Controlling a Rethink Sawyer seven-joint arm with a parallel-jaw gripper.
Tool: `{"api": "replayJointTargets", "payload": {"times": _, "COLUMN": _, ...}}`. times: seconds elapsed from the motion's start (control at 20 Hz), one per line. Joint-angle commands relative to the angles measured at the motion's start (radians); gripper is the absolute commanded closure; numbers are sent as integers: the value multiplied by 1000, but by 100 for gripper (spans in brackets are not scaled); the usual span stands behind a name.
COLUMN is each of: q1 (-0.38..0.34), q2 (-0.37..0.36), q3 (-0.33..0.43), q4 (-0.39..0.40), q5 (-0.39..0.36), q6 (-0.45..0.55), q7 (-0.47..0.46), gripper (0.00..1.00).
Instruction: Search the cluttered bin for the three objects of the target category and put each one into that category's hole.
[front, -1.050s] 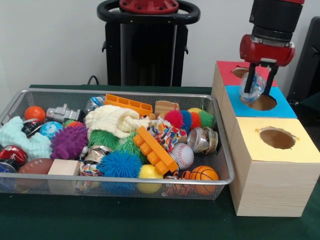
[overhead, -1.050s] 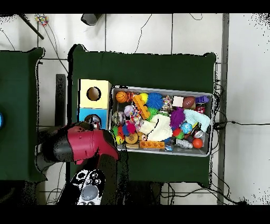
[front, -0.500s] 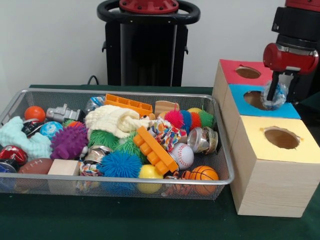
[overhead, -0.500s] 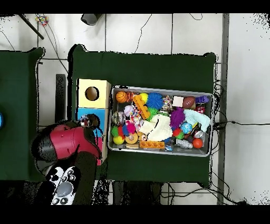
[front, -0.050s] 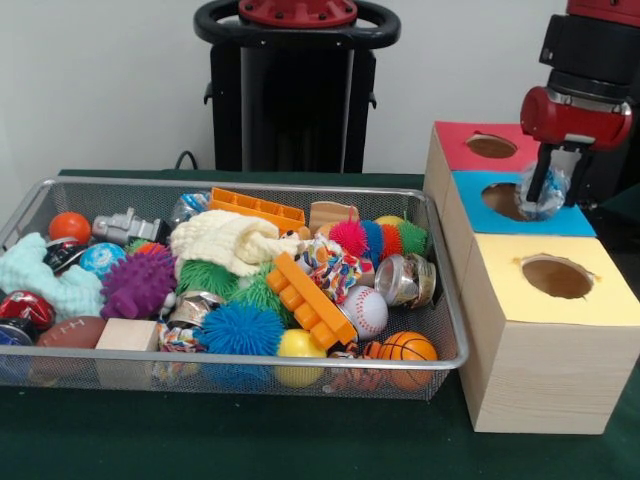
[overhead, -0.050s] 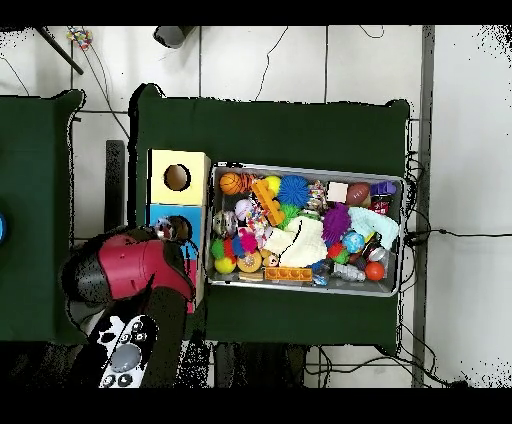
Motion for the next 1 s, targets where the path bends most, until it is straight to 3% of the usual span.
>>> {"api": "replayJointTargets", "payload": {"times": 0.05, "q1": -74, "q2": 46, "q3": 115, "q4": 34, "q5": 36, "q6": -38, "q7": 171, "gripper": 100}}
{"api": "replayJointTargets", "payload": {"times": 0.45, "q1": -139, "q2": 24, "q3": 148, "q4": 74, "q5": 7, "q6": -57, "q7": 132, "gripper": 100}}
{"api": "replayJointTargets", "payload": {"times": 0.5, "q1": -146, "q2": 21, "q3": 153, "q4": 76, "q5": -2, "q6": -55, "q7": 128, "gripper": 0}}
{"api": "replayJointTargets", "payload": {"times": 1.0, "q1": -169, "q2": 9, "q3": 158, "q4": 117, "q5": -15, "q6": -101, "q7": 141, "gripper": 0}}
